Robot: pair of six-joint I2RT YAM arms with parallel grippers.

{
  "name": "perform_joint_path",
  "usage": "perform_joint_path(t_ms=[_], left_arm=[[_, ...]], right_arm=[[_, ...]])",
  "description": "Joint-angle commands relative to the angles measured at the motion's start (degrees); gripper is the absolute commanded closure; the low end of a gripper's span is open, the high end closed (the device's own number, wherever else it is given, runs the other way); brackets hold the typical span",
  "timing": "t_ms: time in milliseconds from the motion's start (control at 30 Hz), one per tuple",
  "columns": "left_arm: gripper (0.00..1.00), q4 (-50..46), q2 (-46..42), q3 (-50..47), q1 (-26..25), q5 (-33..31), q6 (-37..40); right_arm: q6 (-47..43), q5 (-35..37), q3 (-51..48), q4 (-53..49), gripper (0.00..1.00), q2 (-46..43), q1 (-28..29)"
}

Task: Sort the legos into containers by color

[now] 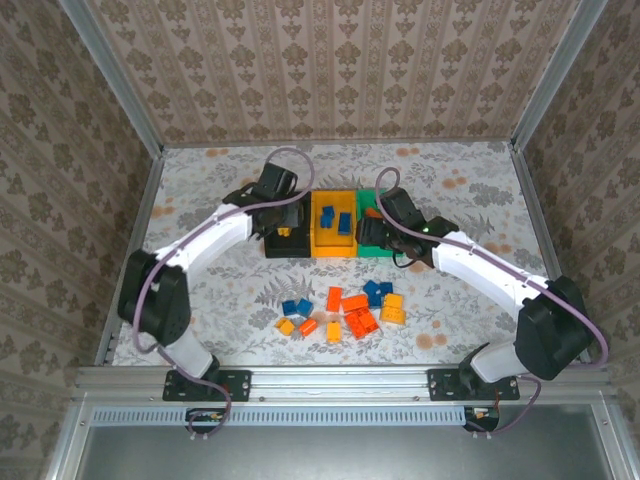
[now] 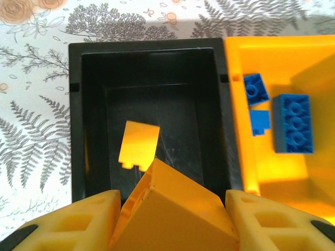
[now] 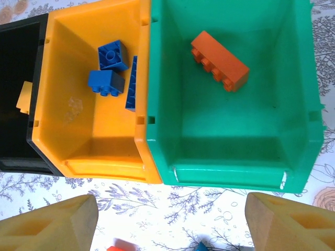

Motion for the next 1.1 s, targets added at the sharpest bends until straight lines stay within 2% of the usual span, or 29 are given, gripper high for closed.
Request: perform_joint_path(t_ms=[0,167,267,400,533,667,833,1067], left_arm=[[0.52,-0.5,3.8,3.1,0.8,-0.6,1.0],[0.3,0.3,6.9,4.7,0.7,1.0,0.1],[0.23,0.4,6.3,5.4,-0.1,1.4,-0.3],[0.14,0.6,2.2,6.1,-1.5,2.3,-0.5],[0.01,1.5,-4.7,4.6,-3.5,4.2,-0.4],[0.0,3.1,-12.1,-0.1,-6.0,5.4,-1.4],[0.0,4.4,-20.6,-9.9,-9.3,3.7,-2.7],[0.0,3.3,-29.3,-22.4,-9.6,3.0,-7.0]], right_arm=[[0.7,1.6,-1.3,-1.5,0.24,-3.8,-0.4],[0.7,1.4,-3.7,-2.4,0.24,-6.2,-0.5],[1.0,1.2,-5.0,-3.3,0.23,-7.3,-0.7],[1.5,0.5,-6.4,-4.9,0.22,-8.5,-0.9],[2.0,-0.7,-8.4,-6.3,0.23,-8.6,-0.9],[2.6,-2.8,-11.6,-7.9,0.23,-7.4,-0.8],[1.9,-5.4,-13.4,-7.4,0.26,-4.6,-0.1],[4.2,-5.0,-16.3,-10.4,0.29,-4.2,1.2]])
